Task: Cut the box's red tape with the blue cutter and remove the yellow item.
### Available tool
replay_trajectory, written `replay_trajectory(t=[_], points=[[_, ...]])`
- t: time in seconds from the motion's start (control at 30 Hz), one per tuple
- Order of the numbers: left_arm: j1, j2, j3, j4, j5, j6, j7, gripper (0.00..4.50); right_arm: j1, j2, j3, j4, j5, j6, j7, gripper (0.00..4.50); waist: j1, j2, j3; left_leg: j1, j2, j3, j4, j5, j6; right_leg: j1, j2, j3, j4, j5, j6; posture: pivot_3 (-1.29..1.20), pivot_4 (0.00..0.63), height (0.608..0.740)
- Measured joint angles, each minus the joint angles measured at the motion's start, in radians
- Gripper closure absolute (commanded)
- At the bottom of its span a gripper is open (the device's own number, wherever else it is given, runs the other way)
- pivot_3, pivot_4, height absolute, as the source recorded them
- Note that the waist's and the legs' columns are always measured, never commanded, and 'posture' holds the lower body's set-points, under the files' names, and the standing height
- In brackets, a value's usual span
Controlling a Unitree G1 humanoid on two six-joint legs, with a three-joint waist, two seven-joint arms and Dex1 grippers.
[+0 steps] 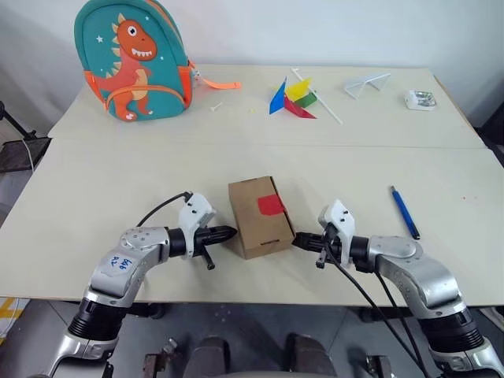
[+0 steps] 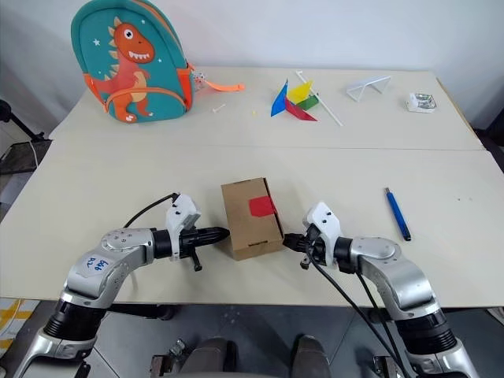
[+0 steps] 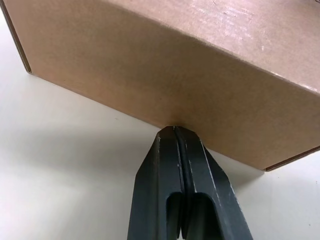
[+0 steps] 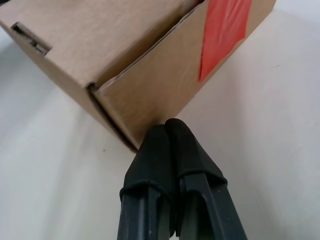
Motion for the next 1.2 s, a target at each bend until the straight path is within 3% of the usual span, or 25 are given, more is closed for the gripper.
replay_trajectory(t=[0.97, 1.2], points=[[0.002, 0.055, 0.012, 0.044, 0.003, -0.028, -0.047, 4.50, 0.033, 0.029, 0.078, -0.056, -0.021, -0.016, -0.012, 4.46, 0.000, 0.000, 0.000, 0.000, 0.000, 0.000, 0.000, 0.000, 0.000, 0.000, 0.000, 0.000, 0.000, 0.000, 0.000, 0.00, 0.150, 0.740], [0.044, 0.144, 0.092, 0.076, -0.004, -0.152, -0.156, 4.50, 0.090, -0.097, -0.050, -0.184, 0.090, 0.089, 0.025, 4.46, 0.000, 0.000, 0.000, 0.000, 0.000, 0.000, 0.000, 0.000, 0.000, 0.000, 0.000, 0.000, 0.000, 0.000, 0.000, 0.00, 0.150, 0.740]])
